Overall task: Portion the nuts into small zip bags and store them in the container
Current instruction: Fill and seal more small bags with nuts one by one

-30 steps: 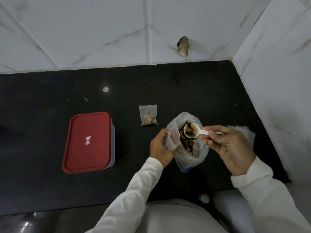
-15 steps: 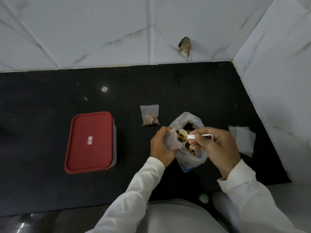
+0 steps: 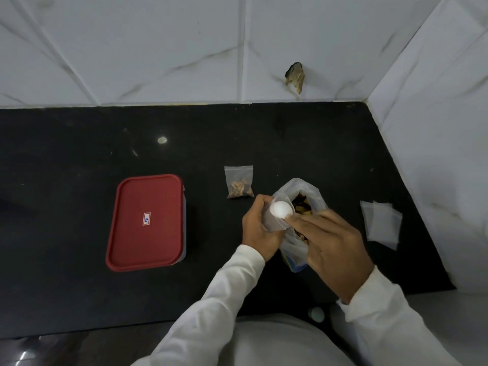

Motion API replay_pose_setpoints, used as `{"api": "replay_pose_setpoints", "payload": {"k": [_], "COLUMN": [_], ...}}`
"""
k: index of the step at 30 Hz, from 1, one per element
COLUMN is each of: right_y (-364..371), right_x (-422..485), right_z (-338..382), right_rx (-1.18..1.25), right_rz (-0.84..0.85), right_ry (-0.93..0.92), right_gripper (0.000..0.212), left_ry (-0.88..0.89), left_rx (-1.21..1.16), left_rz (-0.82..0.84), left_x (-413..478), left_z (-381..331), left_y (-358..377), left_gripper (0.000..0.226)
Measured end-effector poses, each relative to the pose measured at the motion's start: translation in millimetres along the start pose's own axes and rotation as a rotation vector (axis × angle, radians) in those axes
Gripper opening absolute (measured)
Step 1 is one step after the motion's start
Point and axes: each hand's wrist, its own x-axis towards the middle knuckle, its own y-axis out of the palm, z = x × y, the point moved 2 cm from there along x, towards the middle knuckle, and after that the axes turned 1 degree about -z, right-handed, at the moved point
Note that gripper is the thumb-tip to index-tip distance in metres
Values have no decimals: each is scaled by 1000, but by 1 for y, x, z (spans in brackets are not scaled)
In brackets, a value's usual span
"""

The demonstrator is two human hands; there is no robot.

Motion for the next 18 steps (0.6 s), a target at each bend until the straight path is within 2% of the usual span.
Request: {"api": "replay_pose_setpoints", "payload": {"k": [6,9,12,15,18], "right_y": [-1,-4,-15,-21,-15], "right_x": [-3,-4,-5,-10,-20], "right_z": [1,1,-5,-23,-49], "right_rx": [-13,210,329,326,210], "right_rz": [-51,-94,-145,-219,-188], "right_ry": [-81,182,443,589,653], "right_gripper": [22,19,16,18,14], "left_ry": [-1,-73,-106,-146,-171], "left_rx": [-20,-42,-24,-9,-21], "left_rz": [30,35,37,39,15], "left_x": [-1,-2,-1,-1,-2], "left_z": [-1,3,8,12,15], "left_y": [3,4,4,2,1], "left_gripper": [41,35,29,26,21]}}
